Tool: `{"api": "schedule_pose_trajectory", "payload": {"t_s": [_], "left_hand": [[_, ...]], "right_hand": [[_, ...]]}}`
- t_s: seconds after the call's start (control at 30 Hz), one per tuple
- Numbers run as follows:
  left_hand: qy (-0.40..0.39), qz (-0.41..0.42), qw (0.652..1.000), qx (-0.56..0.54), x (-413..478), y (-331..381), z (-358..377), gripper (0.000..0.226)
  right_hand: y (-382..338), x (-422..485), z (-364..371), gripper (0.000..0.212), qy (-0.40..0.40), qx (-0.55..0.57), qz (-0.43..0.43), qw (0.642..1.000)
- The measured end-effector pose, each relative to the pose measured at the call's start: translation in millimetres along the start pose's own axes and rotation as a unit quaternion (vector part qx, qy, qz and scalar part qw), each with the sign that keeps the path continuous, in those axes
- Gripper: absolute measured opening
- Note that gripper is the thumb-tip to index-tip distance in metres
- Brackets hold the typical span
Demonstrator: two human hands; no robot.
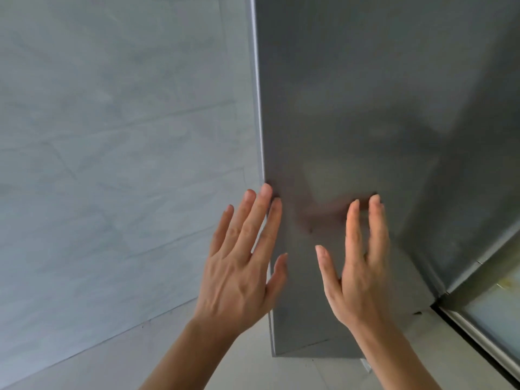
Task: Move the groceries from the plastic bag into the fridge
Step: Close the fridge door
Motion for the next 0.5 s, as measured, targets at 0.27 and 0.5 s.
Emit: {"api": "schedule_pose_trajectory", "payload": {"t_s": [0.27,0.5], "left_hand": [[-0.079,-0.016,0.996,0.043,10,-21,40,0.080],[-0.115,-0.042,0.992,0.041,32,-52,72,0.087]], "right_hand": [[6,19,26,0.070,-0.047,-0.054,-0.028,0.997],[8,55,62,0.074,-0.092,-0.112,-0.069,0.987]]}}
Point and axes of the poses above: each hand's wrist, its own x-axis towards the middle knuckle, its own z-axis out of the palm, y = z × x, the point moved 10 cm from there along x, towards the middle knuckle, and after that the axes turned 9 degrees about y, right-handed, at the moved point
